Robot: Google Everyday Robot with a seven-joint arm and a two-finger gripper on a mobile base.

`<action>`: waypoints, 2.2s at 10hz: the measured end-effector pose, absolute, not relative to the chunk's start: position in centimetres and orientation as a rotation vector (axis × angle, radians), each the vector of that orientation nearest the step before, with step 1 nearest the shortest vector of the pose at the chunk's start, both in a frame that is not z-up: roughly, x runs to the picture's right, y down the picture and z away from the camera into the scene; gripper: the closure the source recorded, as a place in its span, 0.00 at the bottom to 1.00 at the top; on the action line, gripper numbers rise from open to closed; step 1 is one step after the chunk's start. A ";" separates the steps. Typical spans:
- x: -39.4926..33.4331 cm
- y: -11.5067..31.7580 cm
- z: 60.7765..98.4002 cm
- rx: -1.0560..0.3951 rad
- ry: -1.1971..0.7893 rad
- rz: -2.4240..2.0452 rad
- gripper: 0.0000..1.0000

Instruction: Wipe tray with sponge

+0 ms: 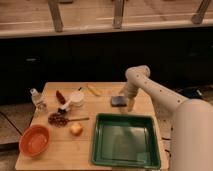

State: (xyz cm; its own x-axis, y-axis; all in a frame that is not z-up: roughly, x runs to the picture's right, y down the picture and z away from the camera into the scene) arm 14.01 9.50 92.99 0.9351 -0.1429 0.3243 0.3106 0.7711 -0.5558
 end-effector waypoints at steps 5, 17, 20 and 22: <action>13.6 9.9 93.3 -0.647 -0.268 -0.250 0.39; 13.0 8.0 90.7 -0.621 -0.265 -0.284 0.95; 12.8 7.6 90.1 -0.612 -0.270 -0.298 0.95; 13.3 6.7 88.4 -0.609 -0.267 -0.309 0.95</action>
State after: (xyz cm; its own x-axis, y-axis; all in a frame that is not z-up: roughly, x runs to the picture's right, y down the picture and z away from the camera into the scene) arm 13.30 6.74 88.44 0.9201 -0.2045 0.3342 0.3603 0.7767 -0.5166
